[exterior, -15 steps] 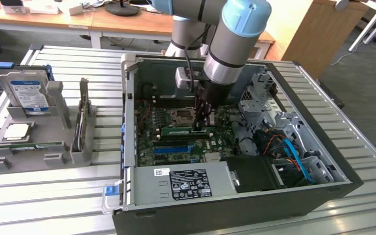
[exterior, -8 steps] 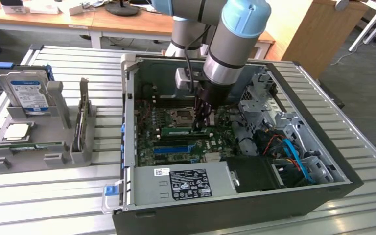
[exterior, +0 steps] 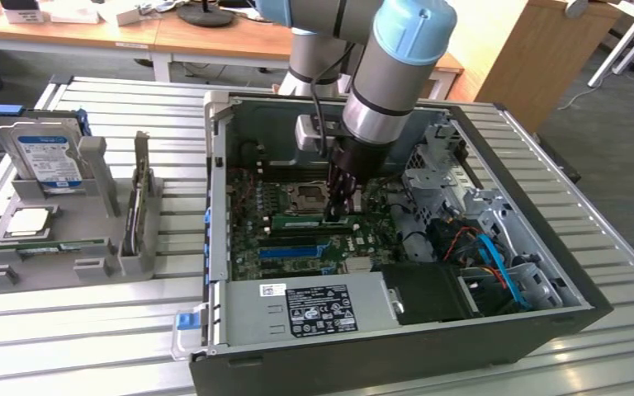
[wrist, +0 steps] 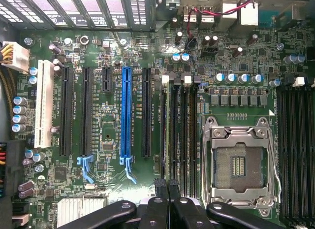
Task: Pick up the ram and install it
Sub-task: 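Insert the ram into the slot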
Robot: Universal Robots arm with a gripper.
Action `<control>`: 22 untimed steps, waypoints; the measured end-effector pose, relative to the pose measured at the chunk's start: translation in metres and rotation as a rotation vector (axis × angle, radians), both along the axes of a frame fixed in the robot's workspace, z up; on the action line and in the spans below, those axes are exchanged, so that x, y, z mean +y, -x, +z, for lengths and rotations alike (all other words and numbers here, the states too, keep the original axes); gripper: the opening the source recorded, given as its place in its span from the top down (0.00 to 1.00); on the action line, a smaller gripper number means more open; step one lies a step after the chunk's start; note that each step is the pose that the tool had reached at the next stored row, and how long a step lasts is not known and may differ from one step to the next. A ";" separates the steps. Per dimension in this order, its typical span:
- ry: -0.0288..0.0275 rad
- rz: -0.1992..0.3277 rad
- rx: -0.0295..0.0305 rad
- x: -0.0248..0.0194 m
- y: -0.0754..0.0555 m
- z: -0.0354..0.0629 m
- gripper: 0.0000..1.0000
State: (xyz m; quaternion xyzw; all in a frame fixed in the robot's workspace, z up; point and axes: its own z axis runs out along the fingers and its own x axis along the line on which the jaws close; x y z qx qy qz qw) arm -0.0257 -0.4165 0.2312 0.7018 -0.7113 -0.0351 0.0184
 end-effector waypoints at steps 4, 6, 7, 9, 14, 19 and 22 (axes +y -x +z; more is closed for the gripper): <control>-0.0003 0.000 -0.0002 0.0001 0.000 -0.0007 0.88; 0.0000 0.000 -0.0001 0.0000 0.000 -0.0011 0.88; 0.0000 0.000 0.0000 0.0000 0.000 -0.0011 0.88; -0.0001 0.000 -0.0001 0.0000 0.000 -0.0012 0.88; 0.0000 0.004 -0.0001 0.0000 0.000 -0.0012 0.88; -0.0001 0.006 -0.0001 0.0000 0.000 -0.0012 0.88; 0.0000 0.007 -0.0001 0.0000 0.000 -0.0012 0.88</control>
